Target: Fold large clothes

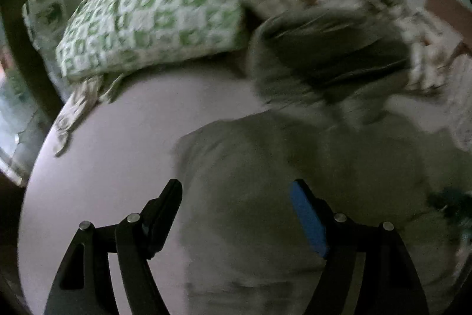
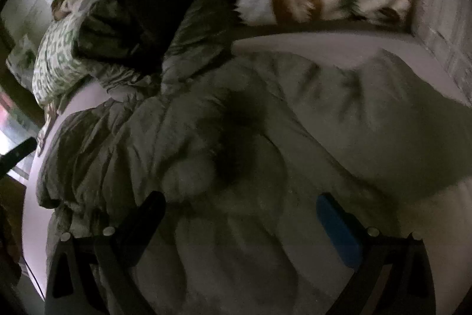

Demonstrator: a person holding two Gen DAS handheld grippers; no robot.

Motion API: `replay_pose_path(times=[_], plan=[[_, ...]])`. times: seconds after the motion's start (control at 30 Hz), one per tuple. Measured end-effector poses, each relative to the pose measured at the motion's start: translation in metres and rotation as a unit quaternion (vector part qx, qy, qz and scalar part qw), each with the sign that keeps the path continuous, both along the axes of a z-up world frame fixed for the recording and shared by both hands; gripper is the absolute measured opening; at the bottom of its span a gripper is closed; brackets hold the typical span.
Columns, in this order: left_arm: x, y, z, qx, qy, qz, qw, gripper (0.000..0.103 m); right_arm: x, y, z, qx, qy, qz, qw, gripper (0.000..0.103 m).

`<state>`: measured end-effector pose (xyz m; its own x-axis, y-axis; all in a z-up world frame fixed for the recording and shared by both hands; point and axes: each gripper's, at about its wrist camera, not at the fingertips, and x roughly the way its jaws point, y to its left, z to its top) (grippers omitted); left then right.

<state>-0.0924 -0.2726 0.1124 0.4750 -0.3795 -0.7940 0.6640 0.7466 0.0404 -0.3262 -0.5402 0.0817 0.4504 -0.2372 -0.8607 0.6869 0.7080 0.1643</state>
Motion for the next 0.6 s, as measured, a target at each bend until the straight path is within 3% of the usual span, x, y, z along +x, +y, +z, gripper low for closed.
replay_pose_path(times=[0.1, 0.17, 0.2, 0.3, 0.47, 0.6], plan=[[0.012, 0.006, -0.026, 0.017, 0.023, 0.011, 0.9995, 0.077, 0.021, -0.01, -0.014, 0.044, -0.012, -0.019, 0.999, 0.1], [0.012, 0.006, -0.042, 0.025, 0.044, 0.006, 0.9987, 0.077, 0.031, -0.017, -0.027, 0.071, -0.01, -0.035, 0.997, 0.075], [0.009, 0.003, -0.05, 0.032, 0.05, -0.001, 0.9982, 0.077, 0.035, -0.02, -0.031, 0.081, -0.01, -0.042, 0.996, 0.043], [-0.002, -0.004, -0.058, 0.053, 0.028, -0.02, 0.998, 0.077, 0.038, -0.023, -0.029, 0.078, -0.015, -0.049, 0.996, 0.026], [-0.017, -0.016, -0.066, 0.072, 0.018, -0.052, 0.9959, 0.078, 0.03, -0.016, -0.002, -0.025, 0.007, -0.032, 0.999, 0.021], [-0.036, -0.028, -0.075, 0.112, -0.034, -0.062, 0.9911, 0.08, 0.027, -0.029, -0.039, 0.023, 0.037, -0.036, 0.998, 0.024]])
